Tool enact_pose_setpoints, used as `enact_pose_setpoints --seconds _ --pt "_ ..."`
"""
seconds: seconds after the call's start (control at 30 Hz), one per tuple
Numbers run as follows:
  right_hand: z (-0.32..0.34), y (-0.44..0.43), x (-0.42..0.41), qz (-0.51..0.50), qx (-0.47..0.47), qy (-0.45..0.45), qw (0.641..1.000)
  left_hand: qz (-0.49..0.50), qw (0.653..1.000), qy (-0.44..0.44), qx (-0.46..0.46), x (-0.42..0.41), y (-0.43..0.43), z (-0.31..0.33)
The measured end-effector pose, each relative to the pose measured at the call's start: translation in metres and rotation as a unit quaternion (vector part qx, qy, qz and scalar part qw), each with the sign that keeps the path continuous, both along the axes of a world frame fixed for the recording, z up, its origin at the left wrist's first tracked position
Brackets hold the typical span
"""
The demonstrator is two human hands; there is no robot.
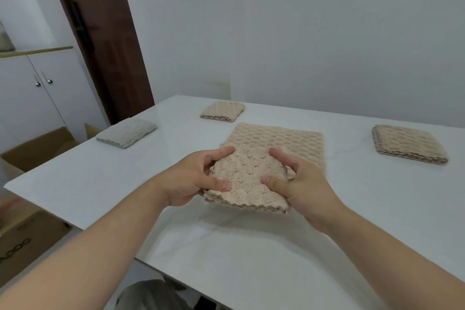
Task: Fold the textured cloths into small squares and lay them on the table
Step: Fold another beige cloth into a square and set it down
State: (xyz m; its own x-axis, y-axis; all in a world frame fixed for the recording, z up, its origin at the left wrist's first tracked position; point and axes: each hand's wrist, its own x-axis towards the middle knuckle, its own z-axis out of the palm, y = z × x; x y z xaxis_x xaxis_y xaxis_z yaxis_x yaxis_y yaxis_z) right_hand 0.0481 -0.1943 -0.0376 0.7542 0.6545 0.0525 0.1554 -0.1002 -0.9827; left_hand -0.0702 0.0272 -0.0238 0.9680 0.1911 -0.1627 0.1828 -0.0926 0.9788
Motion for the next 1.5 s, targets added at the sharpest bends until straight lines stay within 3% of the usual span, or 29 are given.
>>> enact_pose_setpoints --seconds 0.1,0.47,0.63,1.07,1.27,1.5 --pt "-0.007 0.030 -0.023 -0.006 -0.050 -0.053 0.997 0.001 1.000 0.014 0.000 -0.016 0.029 -0.004" --pt "-0.024 0.189 -0.066 -0.031 -0.157 -0.120 0.980 0.001 0.995 0.097 0.019 -0.041 0.175 -0.017" --pt "-0.029 0.236 -0.065 -0.040 -0.178 -0.153 0.971 0.019 0.989 0.127 0.077 -0.031 0.218 -0.018" --pt "-0.027 0.257 -0.046 -0.080 -0.217 -0.145 0.962 -0.016 0.960 0.160 0.227 0.004 0.231 -0.013" --pt "-0.026 0.254 -0.043 -0.091 -0.226 -0.145 0.959 -0.007 0.952 0.179 0.247 0.017 0.222 -0.008" --pt "-0.020 0.257 -0.040 -0.086 -0.284 -0.160 0.941 -0.018 0.908 0.223 0.355 0.028 0.208 0.004"
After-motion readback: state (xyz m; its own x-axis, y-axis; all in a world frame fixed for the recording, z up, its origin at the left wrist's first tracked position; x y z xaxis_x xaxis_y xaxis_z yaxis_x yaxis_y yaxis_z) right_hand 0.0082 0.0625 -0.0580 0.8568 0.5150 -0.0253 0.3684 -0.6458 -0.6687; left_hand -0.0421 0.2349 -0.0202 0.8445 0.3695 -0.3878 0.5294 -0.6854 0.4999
